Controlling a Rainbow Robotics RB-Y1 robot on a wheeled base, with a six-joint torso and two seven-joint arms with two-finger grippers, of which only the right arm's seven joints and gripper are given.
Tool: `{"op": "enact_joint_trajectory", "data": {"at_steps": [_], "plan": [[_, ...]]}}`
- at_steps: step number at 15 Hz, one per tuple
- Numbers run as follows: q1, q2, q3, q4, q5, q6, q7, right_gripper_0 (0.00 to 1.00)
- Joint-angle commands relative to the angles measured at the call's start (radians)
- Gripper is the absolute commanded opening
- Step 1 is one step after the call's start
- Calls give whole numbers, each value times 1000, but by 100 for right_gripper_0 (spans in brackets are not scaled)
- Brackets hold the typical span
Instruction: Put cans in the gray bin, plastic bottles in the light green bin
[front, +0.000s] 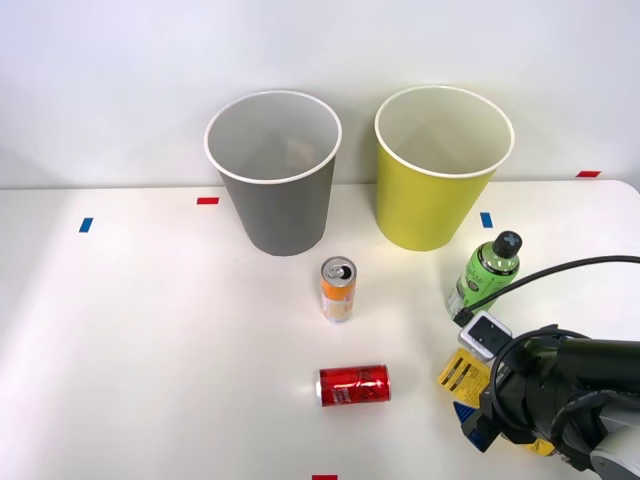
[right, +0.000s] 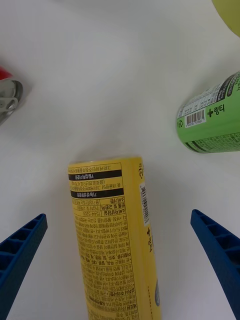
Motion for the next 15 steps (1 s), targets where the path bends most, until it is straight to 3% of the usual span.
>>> {"op": "enact_joint_trajectory", "data": {"at_steps": [1, 9, 15], "plan": [[-5, 0, 2, 9, 13, 1, 12, 100], [-84, 70, 63, 140, 84, 1, 29, 100], [-88, 72, 71, 172, 98, 4, 38, 100]]}}
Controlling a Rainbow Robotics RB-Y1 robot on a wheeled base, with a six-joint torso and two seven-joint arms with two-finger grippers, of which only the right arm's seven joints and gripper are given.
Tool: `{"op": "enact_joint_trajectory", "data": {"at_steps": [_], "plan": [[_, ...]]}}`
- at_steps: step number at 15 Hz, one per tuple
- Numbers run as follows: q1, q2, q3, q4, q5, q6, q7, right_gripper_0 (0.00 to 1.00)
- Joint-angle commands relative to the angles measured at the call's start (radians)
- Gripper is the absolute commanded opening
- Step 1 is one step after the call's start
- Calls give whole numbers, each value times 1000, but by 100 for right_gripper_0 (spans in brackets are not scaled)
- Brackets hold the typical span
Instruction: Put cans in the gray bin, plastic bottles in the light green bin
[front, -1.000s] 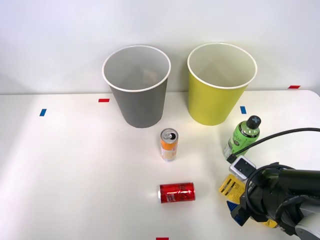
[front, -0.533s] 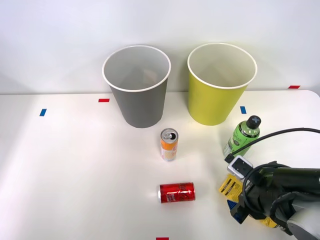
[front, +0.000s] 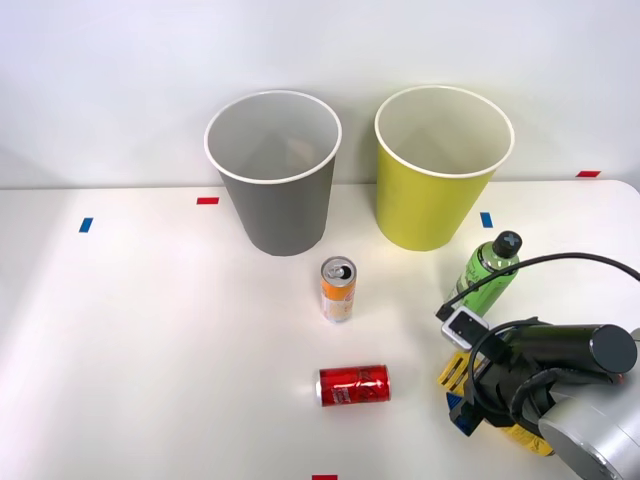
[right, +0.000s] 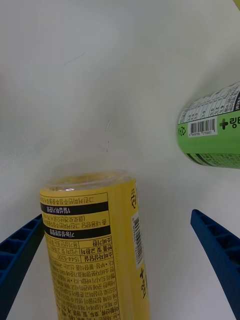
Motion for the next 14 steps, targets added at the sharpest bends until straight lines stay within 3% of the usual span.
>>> {"op": "enact_joint_trajectory", "data": {"at_steps": [1, 4, 5, 6, 7, 8, 14], "plan": [[-5, 8, 3, 37, 15, 1, 9, 100], [-2, 14, 14, 40, 46, 1, 15, 100], [-2, 14, 17, 38, 51, 1, 16, 94], [-2, 14, 17, 38, 51, 1, 18, 64], [-2, 14, 17, 38, 57, 1, 18, 18], [-2, 20, 19, 38, 69, 1, 19, 6], [12, 44, 17, 32, 98, 1, 35, 2]]}}
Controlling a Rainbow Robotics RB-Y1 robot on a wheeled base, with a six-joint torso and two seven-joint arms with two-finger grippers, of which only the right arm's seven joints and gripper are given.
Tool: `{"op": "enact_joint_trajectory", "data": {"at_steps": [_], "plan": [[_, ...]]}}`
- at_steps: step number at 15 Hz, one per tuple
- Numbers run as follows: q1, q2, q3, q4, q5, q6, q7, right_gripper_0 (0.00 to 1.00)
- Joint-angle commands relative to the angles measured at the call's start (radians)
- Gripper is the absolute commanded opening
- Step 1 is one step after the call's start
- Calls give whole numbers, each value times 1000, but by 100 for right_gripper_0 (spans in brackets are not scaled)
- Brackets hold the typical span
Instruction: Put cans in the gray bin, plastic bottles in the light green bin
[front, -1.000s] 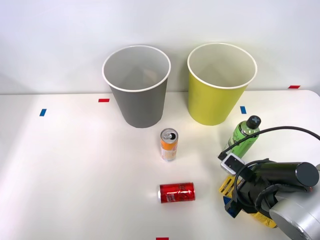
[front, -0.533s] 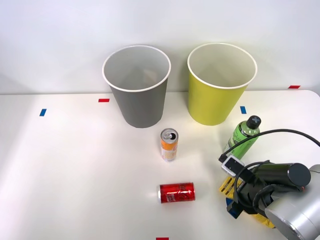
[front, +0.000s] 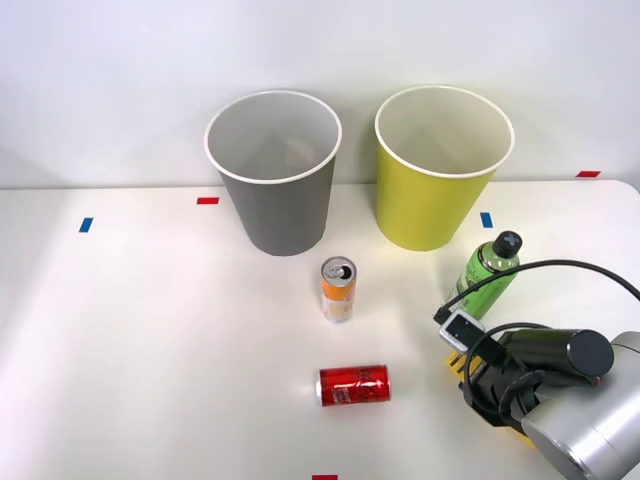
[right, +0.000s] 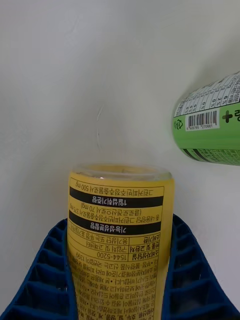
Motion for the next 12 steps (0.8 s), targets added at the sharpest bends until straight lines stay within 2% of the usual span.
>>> {"op": "enact_joint_trajectory", "data": {"at_steps": [1, 7, 12], "plan": [[18, 2, -2, -20, 14, 0, 9, 3], [147, 36, -81, -204, 17, -32, 23, 2], [256, 57, -92, -249, -11, -331, -5, 2]]}}
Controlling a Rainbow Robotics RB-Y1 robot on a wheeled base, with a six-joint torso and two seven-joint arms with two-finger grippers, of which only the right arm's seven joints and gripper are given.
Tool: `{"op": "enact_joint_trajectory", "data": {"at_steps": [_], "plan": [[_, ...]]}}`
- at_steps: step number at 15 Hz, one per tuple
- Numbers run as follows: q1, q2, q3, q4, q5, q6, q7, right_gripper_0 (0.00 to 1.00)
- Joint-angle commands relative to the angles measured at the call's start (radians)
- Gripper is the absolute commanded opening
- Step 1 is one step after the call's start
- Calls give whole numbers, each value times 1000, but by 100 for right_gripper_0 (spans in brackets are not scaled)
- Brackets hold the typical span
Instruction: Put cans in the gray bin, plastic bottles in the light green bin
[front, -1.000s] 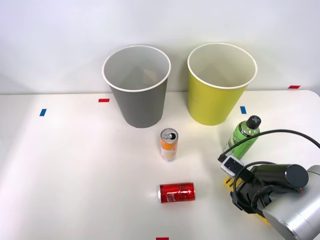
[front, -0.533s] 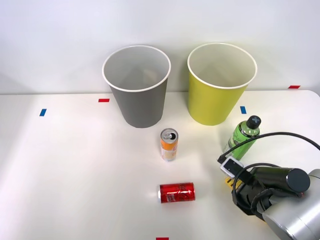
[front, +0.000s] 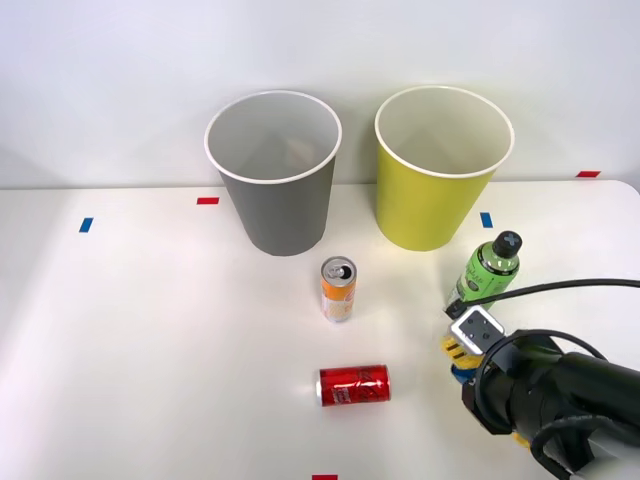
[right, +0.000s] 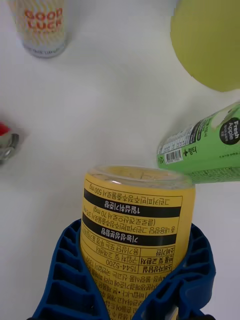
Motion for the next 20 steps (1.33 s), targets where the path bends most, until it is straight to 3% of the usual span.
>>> {"op": "enact_joint_trajectory", "data": {"at_steps": [1, 11, 16, 20], "plan": [[61, 9, -6, -5, -36, -236, -22, 2], [61, 89, -68, -5, -285, -733, -86, 0], [-17, 148, -133, -5, -351, -748, -83, 0], [-118, 247, -193, -5, -438, -748, -94, 0]]}}
